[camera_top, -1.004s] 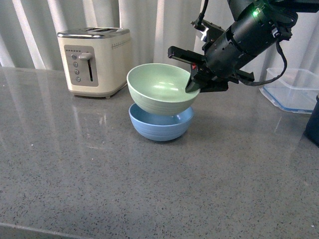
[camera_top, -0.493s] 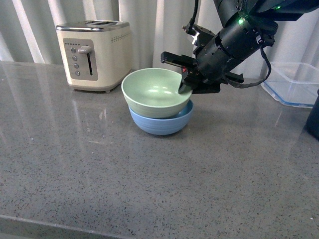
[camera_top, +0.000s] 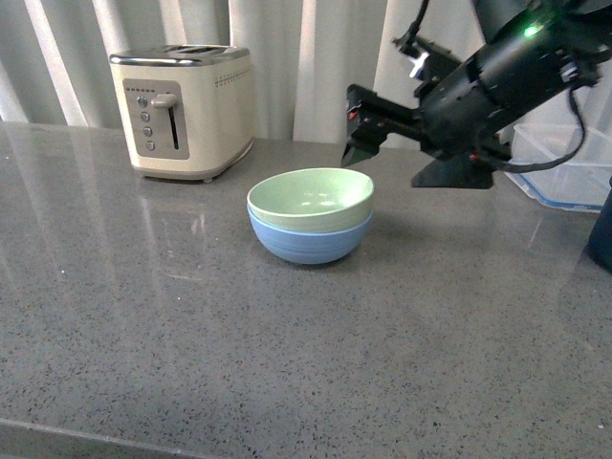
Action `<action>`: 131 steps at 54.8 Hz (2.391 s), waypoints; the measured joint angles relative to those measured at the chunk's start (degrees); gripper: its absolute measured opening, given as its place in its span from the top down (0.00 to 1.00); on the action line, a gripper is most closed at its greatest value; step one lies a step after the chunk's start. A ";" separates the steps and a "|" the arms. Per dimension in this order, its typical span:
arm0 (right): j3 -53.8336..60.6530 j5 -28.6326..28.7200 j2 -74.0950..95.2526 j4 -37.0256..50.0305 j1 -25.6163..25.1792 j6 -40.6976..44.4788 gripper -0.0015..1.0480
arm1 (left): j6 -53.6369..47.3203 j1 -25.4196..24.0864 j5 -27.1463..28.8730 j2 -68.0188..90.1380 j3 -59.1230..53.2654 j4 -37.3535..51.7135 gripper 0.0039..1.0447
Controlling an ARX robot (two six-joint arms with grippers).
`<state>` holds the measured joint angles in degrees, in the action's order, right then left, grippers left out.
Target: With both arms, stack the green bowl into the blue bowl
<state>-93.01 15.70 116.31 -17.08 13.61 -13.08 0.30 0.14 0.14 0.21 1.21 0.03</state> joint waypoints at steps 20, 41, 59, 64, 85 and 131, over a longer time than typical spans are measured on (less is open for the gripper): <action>32.20 -2.10 -29.38 6.73 -12.11 3.17 0.10 | -0.02 0.00 0.00 0.00 0.00 0.00 0.06; 62.47 -10.58 -55.63 16.39 -18.10 7.32 0.18 | -0.02 0.00 -0.11 -0.02 0.00 0.00 0.06; 83.84 -15.69 -67.30 56.43 -13.77 12.70 0.82 | -0.02 0.00 0.00 -0.02 0.00 -0.02 0.06; 86.05 -15.72 -71.04 54.82 -13.77 13.05 0.99 | -0.02 0.00 -0.02 -0.02 0.00 -0.02 0.06; 90.18 -15.69 -82.79 47.30 -13.77 12.94 0.99 | -0.02 0.00 0.00 -0.02 0.00 -0.02 0.06; 92.74 -15.67 -101.74 31.85 -13.77 12.94 0.99 | -0.02 0.00 -0.02 -0.02 0.00 -0.02 0.06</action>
<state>-0.27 0.03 14.57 14.76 -0.16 -0.14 0.27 0.14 0.12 0.19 1.21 0.01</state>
